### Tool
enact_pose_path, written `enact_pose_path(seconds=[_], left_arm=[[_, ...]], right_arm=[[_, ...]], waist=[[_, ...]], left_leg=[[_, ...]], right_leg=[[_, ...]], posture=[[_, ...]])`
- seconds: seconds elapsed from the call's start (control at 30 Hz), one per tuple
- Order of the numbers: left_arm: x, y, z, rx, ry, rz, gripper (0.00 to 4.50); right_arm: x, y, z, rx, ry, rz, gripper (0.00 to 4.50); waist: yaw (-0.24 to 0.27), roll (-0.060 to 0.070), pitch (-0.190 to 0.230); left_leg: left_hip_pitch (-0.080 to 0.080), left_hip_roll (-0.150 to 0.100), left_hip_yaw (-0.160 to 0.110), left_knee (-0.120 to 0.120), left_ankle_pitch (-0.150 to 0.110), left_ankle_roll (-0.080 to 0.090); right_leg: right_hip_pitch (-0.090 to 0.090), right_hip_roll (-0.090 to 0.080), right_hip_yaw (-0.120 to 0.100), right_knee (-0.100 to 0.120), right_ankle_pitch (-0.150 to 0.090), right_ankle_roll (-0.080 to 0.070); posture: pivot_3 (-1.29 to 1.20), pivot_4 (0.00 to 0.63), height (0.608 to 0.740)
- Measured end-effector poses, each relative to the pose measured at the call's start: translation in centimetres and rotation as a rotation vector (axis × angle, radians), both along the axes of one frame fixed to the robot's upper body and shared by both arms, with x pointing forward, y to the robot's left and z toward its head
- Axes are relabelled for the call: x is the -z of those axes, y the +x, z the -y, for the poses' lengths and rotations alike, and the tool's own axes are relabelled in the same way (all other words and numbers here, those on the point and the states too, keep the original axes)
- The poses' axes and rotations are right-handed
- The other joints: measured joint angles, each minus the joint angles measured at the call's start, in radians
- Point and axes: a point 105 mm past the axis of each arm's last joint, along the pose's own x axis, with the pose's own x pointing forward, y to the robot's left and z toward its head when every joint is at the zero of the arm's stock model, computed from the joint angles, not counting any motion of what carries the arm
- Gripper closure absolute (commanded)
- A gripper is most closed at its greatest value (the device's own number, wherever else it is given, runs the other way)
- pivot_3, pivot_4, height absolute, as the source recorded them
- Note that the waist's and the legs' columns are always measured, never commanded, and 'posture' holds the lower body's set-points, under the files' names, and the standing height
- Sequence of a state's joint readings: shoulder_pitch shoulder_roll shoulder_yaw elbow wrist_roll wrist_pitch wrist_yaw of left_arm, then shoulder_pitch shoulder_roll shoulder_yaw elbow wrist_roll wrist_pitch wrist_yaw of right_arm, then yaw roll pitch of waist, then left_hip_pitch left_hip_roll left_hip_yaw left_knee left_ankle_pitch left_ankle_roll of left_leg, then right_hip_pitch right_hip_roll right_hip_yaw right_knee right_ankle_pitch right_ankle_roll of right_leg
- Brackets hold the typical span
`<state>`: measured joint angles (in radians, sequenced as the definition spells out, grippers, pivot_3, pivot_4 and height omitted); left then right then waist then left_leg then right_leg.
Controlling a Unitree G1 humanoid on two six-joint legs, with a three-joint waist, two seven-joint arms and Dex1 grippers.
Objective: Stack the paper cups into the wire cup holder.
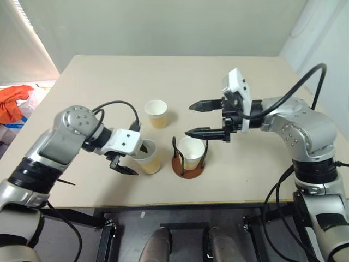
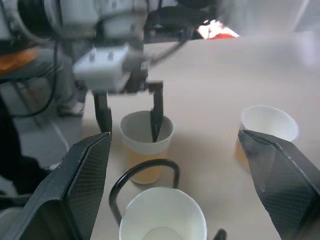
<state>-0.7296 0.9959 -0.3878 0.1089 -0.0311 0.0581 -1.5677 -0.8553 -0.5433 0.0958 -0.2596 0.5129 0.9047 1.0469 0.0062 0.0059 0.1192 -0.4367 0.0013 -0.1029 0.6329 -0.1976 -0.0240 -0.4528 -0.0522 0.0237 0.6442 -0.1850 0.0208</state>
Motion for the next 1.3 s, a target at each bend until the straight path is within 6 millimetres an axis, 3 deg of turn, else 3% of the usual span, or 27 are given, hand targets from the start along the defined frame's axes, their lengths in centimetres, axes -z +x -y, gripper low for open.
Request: enact_pose_path(seconds=[0.33, 0.47, 0.53, 0.63, 0.7, 0.77, 0.93, 1.07, 1.17, 1.3], left_arm=[[-0.3, 0.2, 0.8, 0.037, -0.032, 0.005, 4.48], [-1.1, 0.1, 0.5, 0.045, -0.039, -0.001, 4.48], [-2.8, 0.6, 0.0, 0.029, -0.055, 0.018, 4.48], [-8.6, 1.5, -0.4, 0.021, -0.125, 0.127, 4.48], [-13.3, 1.1, 0.6, 0.074, -0.212, 0.215, 4.48], [-15.7, 0.3, 1.9, 0.151, -0.273, 0.246, 4.48], [-14.9, -1.8, 7.4, 0.420, -0.331, 0.106, 4.48], [-14.2, -1.8, 10.6, 0.571, -0.295, 0.088, 4.48], [-12.5, -1.3, 12.1, 0.648, -0.241, 0.081, 4.48], [-10.5, -0.5, 12.2, 0.667, -0.190, 0.057, 4.48]], right_arm=[[0.1, -0.3, 0.5, 0.024, 0.002, -0.010, 0.18], [0.1, -0.7, 1.2, 0.033, -0.005, -0.001, 0.18], [0.0, -1.0, 2.4, 0.048, 0.000, -0.008, 0.18], [-0.1, -2.9, 5.4, 0.041, 0.022, -0.014, 0.18], [0.9, -4.2, 7.8, 0.059, 0.023, -0.022, 0.18], [1.7, -4.8, 9.1, 0.079, 0.043, -0.034, 0.18], [2.0, -5.4, 13.0, 0.263, 0.160, -0.036, 0.18], [2.1, -6.2, 12.6, 0.290, 0.153, -0.020, 0.18], [1.7, -6.6, 12.0, 0.305, 0.152, 0.019, 0.18], [2.0, -7.4, 12.5, 0.373, 0.152, 0.020, 0.18]], waist=[[0.000, 0.000, 0.000], [0.000, 0.000, 0.000], [0.004, -0.001, 0.000], [0.018, -0.004, 0.001], [0.026, -0.006, 0.000], [0.025, -0.002, -0.002], [0.025, 0.000, -0.001], [0.018, 0.000, 0.000], [0.015, 0.000, 0.000], [0.017, 0.001, 0.000]], left_leg=[[-0.001, 0.000, 0.000, 0.001, 0.000, 0.000], [-0.001, 0.000, 0.000, 0.001, 0.000, 0.000], [-0.003, 0.000, -0.001, 0.002, 0.000, 0.000], [-0.008, -0.001, -0.003, 0.004, 0.000, 0.001], [-0.010, -0.002, -0.004, 0.004, -0.002, 0.003], [-0.009, -0.004, -0.001, 0.005, -0.005, 0.006], [-0.014, -0.005, 0.001, 0.015, -0.008, 0.011], [-0.015, -0.005, 0.004, 0.019, -0.008, 0.013], [-0.014, -0.005, 0.004, 0.022, -0.007, 0.014], [-0.017, -0.005, 0.003, 0.030, -0.010, 0.017]], right_leg=[[0.000, 0.000, 0.000, -0.001, 0.000, 0.001], [0.000, 0.000, 0.000, -0.001, 0.000, 0.001], [0.000, 0.000, -0.001, -0.001, 0.001, 0.002], [-0.001, 0.001, -0.002, -0.004, 0.001, 0.002], [0.000, 0.000, -0.001, -0.010, 0.001, 0.003], [0.002, -0.002, 0.000, -0.014, 0.002, 0.005], [0.003, -0.002, 0.002, -0.017, 0.005, 0.020], [0.005, -0.003, 0.003, -0.018, 0.006, 0.026], [0.007, -0.003, 0.004, -0.018, 0.007, 0.030], [0.008, -0.002, 0.004, -0.018, 0.007, 0.033]], posture=[[0.00, 0.150, 0.740], [0.00, 0.150, 0.740], [0.00, 0.150, 0.740], [0.00, 0.150, 0.740], [0.00, 0.150, 0.740], [0.00, 0.150, 0.740], [0.00, 0.150, 0.740], [0.00, 0.150, 0.740], [0.00, 0.150, 0.740], [0.00, 0.150, 0.740]])
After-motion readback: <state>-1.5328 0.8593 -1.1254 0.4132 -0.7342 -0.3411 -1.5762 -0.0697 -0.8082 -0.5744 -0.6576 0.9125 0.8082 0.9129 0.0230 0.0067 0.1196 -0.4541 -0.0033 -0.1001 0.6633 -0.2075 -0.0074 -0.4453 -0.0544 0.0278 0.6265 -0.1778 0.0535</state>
